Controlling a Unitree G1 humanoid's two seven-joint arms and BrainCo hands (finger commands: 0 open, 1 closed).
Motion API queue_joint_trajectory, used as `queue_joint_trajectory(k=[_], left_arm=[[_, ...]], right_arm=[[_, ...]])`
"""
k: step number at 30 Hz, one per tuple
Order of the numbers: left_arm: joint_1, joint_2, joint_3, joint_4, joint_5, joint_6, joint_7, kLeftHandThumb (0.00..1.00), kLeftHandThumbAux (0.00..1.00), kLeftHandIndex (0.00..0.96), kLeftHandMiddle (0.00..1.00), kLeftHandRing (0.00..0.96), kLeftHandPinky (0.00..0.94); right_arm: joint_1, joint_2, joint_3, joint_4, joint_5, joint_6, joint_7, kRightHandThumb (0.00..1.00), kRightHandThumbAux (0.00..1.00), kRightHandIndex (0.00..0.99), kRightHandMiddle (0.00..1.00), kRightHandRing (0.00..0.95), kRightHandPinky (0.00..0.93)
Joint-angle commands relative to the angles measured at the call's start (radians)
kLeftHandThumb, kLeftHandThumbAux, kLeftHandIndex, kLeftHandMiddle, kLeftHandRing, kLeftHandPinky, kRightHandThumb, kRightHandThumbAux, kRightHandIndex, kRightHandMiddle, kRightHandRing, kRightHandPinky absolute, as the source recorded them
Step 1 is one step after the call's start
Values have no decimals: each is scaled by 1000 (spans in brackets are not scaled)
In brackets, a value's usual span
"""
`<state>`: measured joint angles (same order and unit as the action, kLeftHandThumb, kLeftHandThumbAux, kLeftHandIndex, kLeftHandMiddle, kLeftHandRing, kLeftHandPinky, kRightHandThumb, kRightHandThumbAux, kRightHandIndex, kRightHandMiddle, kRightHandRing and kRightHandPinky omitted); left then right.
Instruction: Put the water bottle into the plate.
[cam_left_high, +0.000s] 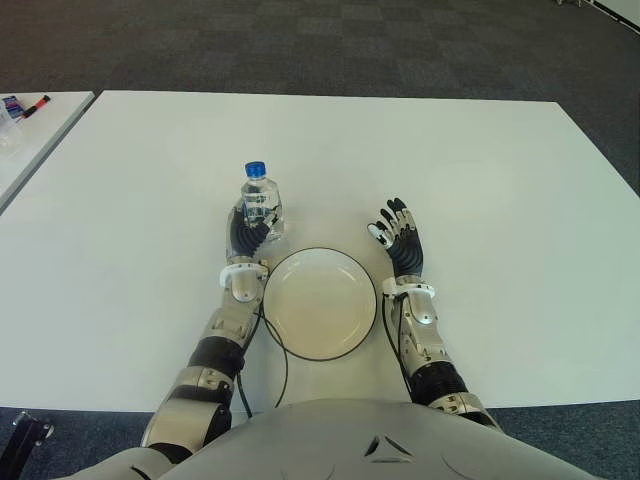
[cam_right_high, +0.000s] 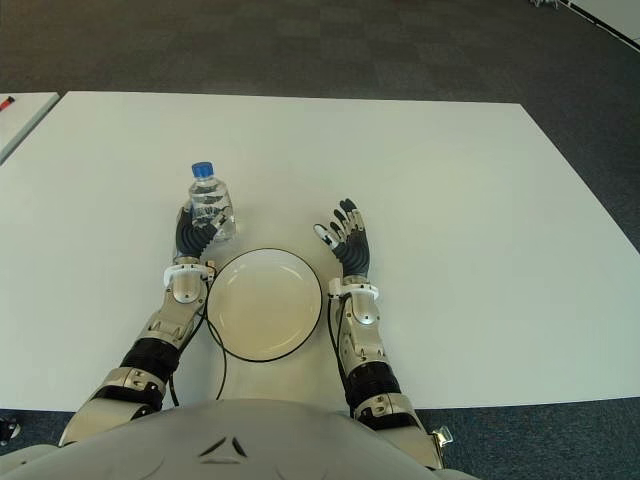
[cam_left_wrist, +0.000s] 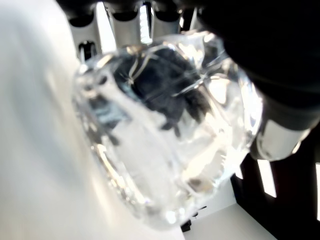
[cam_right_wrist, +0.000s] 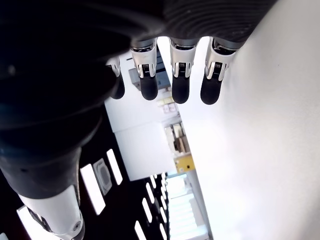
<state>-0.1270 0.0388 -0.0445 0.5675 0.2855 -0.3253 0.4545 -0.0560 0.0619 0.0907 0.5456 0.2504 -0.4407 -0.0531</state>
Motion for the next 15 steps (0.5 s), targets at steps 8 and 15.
queue_joint_trajectory(k=[8, 15], left_arm=[[41, -11, -5, -117, -6, 34, -24, 951, 650, 388, 511, 524, 840], [72, -10, -20, -185, 6, 33, -29, 951, 650, 388, 511, 524, 835]], right_arm=[[13, 143, -20, 70, 24, 45, -14, 90, 787, 99, 105, 96, 144], [11, 143, -19, 73, 19, 44, -21, 77, 798, 100, 103, 93, 139]])
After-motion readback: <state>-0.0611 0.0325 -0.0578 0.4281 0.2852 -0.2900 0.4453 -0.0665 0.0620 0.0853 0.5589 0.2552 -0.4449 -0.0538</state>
